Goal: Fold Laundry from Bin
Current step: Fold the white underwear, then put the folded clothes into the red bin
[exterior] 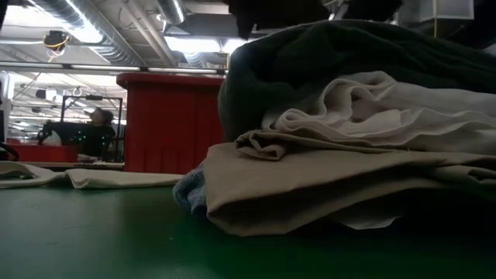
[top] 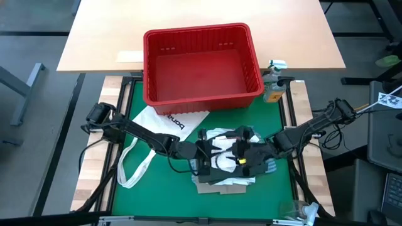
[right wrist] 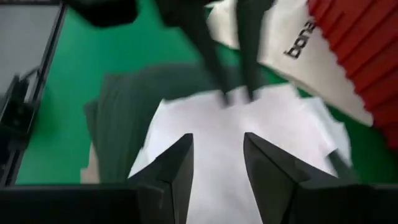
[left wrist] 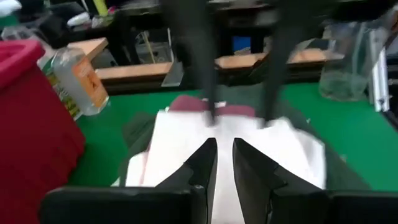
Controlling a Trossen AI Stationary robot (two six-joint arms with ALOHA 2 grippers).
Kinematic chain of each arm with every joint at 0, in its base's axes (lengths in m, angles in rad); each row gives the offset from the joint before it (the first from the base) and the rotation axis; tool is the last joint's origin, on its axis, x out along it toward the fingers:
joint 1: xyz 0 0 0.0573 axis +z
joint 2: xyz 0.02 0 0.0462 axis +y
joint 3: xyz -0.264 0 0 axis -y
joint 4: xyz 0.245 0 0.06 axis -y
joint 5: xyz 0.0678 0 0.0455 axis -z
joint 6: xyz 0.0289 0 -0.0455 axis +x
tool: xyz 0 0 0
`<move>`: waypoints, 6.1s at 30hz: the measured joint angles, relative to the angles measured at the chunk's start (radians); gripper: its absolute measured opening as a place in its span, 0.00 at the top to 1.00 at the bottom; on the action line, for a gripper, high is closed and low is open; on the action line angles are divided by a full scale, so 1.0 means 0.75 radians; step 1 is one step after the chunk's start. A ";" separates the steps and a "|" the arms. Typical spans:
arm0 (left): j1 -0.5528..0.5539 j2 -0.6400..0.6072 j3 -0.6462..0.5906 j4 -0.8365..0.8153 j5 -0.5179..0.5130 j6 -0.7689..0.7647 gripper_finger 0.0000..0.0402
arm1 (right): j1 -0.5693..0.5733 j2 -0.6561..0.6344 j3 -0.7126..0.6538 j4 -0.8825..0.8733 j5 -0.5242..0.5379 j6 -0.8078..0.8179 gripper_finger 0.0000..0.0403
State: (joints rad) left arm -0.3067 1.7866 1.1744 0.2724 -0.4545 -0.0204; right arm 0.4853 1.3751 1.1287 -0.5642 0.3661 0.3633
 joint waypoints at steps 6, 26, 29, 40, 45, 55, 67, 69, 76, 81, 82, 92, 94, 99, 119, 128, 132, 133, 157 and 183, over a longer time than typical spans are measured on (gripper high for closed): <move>0.055 0.011 0.000 -0.127 0.002 -0.110 0.88 | 0.091 0.023 -0.086 0.000 0.091 0.090 0.65; 0.075 -0.083 -0.001 -0.371 0.051 -0.253 0.88 | 0.148 0.114 -0.184 0.107 0.120 0.243 0.65; 0.054 -0.169 -0.001 -0.385 0.059 -0.254 0.88 | 0.148 0.082 -0.108 -0.005 0.088 0.241 0.65; -0.019 -0.402 -0.001 -0.385 0.035 -0.356 0.86 | 0.148 0.010 0.123 -0.389 0.090 0.233 0.65; -0.021 -0.420 -0.001 -0.384 0.035 -0.437 0.74 | 0.148 0.010 0.139 -0.484 0.075 0.240 0.65; -0.011 -0.485 -0.001 -0.421 0.168 -0.468 0.54 | 0.148 -0.005 0.139 -0.590 0.001 0.249 0.65; -0.002 -0.788 0.001 -0.977 0.210 -0.821 0.53 | 0.148 -0.210 0.140 -0.934 -0.001 0.567 0.65; -0.012 -0.792 0.001 -1.163 0.212 -0.972 0.53 | 0.148 -0.235 0.140 -0.983 0.008 0.621 0.65; -0.081 -0.724 -0.153 -1.366 0.217 -1.436 0.53 | 0.148 -0.260 0.140 -1.041 0.009 0.677 0.65; -0.092 -0.661 -0.363 -1.113 0.238 -1.633 0.53 | 0.148 -0.260 0.140 -1.079 0.009 0.675 0.65; -0.092 -0.642 -0.406 -1.029 0.240 -1.666 0.53 | 0.148 -0.260 0.140 -1.082 0.009 0.673 0.65; -0.091 -0.393 -0.655 -0.451 0.248 -1.917 0.53 | 0.148 -0.259 0.140 -1.088 0.010 0.671 0.65; -0.092 -0.327 -0.656 -0.362 0.249 -1.919 0.53 | 0.148 -0.259 0.140 -1.088 0.010 0.671 0.65; -0.091 -0.162 -0.656 -0.165 0.267 -1.953 0.53 | 0.148 -0.259 0.140 -1.087 0.010 0.671 0.65; -0.046 -0.051 -0.655 0.038 0.224 -2.000 0.53 | 0.148 -0.258 0.140 -1.086 0.010 0.670 0.65; -0.003 -0.051 -0.655 0.042 0.223 -1.986 0.53 | 0.148 -0.258 0.140 -1.086 0.010 0.670 0.65; 0.004 -0.051 -0.655 0.039 0.270 -1.913 0.61 | 0.148 -0.258 0.140 -1.086 0.010 0.674 0.65; 0.003 -0.051 -0.655 0.034 0.274 -1.906 0.64 | 0.148 -0.258 0.140 -1.086 0.010 0.686 0.65; -0.057 -0.078 -0.647 -0.246 0.557 -1.672 0.99 | 0.148 -0.402 -0.047 -1.234 -0.088 1.078 0.65; -0.065 -0.366 -0.660 -0.830 0.580 -1.683 1.00 | 0.147 -0.436 -0.914 0.129 -0.036 1.393 0.65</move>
State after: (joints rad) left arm -0.3553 1.5124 0.6796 -0.3504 -0.0193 -1.2823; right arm 0.5953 1.0478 0.4428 -0.4676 0.3390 1.4080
